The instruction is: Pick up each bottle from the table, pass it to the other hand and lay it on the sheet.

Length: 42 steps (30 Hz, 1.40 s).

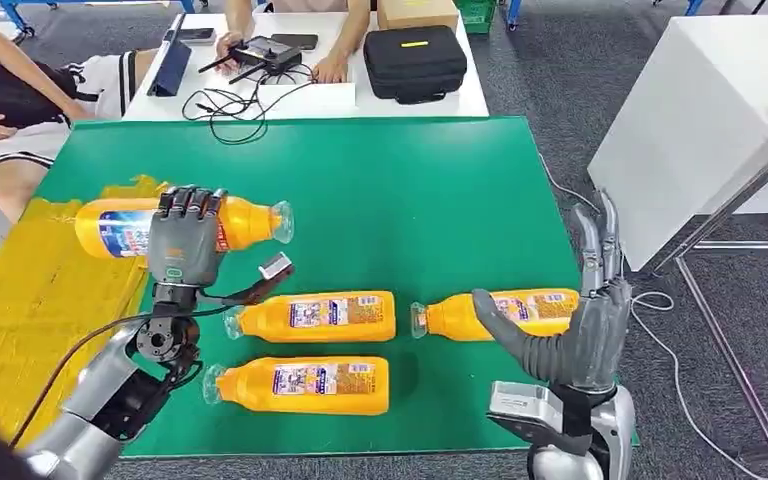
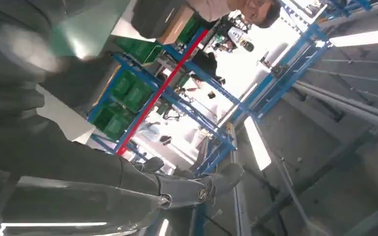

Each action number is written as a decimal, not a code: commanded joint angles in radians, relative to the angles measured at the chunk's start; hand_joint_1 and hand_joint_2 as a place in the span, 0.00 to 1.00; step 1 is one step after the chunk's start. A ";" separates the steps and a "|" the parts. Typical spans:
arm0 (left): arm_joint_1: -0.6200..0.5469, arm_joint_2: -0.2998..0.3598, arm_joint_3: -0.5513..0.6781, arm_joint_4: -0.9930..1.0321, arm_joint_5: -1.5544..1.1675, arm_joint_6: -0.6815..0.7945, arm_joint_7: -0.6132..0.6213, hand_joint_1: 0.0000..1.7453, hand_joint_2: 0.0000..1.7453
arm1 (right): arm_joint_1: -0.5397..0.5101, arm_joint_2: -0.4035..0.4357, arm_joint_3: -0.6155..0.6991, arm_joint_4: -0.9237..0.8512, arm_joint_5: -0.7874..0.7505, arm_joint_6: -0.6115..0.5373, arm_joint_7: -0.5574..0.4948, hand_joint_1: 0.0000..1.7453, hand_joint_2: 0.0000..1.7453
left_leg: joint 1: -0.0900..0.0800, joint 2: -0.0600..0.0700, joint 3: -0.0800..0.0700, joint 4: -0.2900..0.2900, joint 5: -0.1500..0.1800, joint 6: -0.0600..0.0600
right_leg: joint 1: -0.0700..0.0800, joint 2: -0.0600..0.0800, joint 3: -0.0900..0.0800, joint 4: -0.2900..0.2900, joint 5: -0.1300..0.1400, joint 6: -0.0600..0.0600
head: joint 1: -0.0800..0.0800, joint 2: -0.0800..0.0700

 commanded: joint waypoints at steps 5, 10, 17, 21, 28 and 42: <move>-0.079 -0.037 0.236 0.261 -0.003 -0.027 0.014 1.00 1.00 | 0.008 0.039 -0.055 0.009 0.032 0.025 0.016 0.00 1.00 | 0.001 -0.001 0.001 0.000 0.000 0.000 | 0.001 -0.003 0.002 -0.001 -0.001 0.000 | 0.000 0.000; -0.057 -0.022 0.317 0.244 -0.003 -0.050 0.013 1.00 1.00 | 0.003 0.048 -0.055 0.010 0.042 0.044 0.027 0.00 1.00 | 0.001 -0.001 0.002 -0.001 -0.001 0.000 | 0.001 -0.002 0.003 -0.001 -0.001 0.000 | 0.000 0.000; -0.043 -0.017 0.359 0.241 -0.003 -0.064 0.025 1.00 1.00 | -0.005 0.052 -0.061 0.010 0.045 0.057 0.032 0.00 1.00 | 0.001 0.001 0.004 -0.002 -0.002 0.000 | 0.002 -0.002 0.006 -0.002 -0.001 0.000 | 0.000 0.000; -0.042 -0.021 0.374 0.243 -0.003 -0.079 0.023 1.00 1.00 | -0.011 0.054 -0.072 0.013 0.050 0.067 0.042 0.00 1.00 | 0.001 -0.001 0.001 -0.001 0.000 0.000 | 0.001 -0.002 0.002 -0.001 -0.001 0.000 | 0.000 0.000; -0.037 -0.031 0.460 0.298 -0.003 -0.216 -0.050 0.00 1.00 | -0.043 0.064 -0.082 0.048 0.063 0.085 0.045 0.00 1.00 | 0.001 0.001 0.004 -0.002 -0.001 0.000 | 0.001 -0.001 0.005 -0.003 -0.001 0.000 | 0.000 0.000; -0.053 -0.074 0.512 0.365 -0.003 -0.306 -0.165 0.00 1.00 | -0.058 0.063 -0.096 0.075 0.101 0.125 0.085 0.00 1.00 | 0.001 -0.002 0.001 -0.001 0.000 0.000 | 0.001 -0.003 0.003 -0.002 -0.001 0.000 | 0.000 0.000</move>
